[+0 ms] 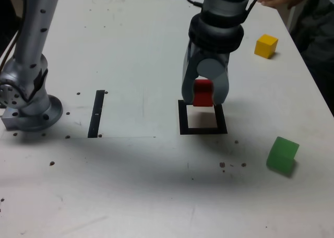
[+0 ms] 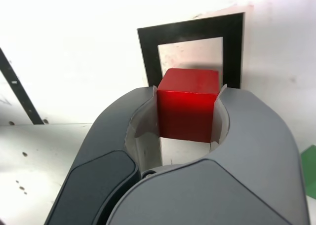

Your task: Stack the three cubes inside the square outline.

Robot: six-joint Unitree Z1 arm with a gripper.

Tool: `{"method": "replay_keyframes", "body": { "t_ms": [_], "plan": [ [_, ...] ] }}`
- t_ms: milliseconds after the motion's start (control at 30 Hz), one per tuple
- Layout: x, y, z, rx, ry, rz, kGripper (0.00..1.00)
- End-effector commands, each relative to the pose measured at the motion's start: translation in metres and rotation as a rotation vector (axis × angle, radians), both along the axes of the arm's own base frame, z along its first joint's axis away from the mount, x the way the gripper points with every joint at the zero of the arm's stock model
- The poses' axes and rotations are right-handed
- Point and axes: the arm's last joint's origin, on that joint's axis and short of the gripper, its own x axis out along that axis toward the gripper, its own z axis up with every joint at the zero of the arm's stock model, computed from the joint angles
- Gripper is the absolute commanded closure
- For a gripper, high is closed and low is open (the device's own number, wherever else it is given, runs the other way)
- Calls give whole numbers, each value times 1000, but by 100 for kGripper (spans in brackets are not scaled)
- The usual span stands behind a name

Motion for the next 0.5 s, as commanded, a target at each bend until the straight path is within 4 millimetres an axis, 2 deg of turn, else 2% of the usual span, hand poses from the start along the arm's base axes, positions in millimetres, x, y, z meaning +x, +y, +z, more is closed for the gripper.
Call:
{"method": "replay_keyframes", "body": {
  "t_ms": [0, 467],
  "plan": [
    [-2, 1, -2, -8, 0, 21, 71],
    [0, 5, -28, -32, 30, 51, 71]
  ]
}}
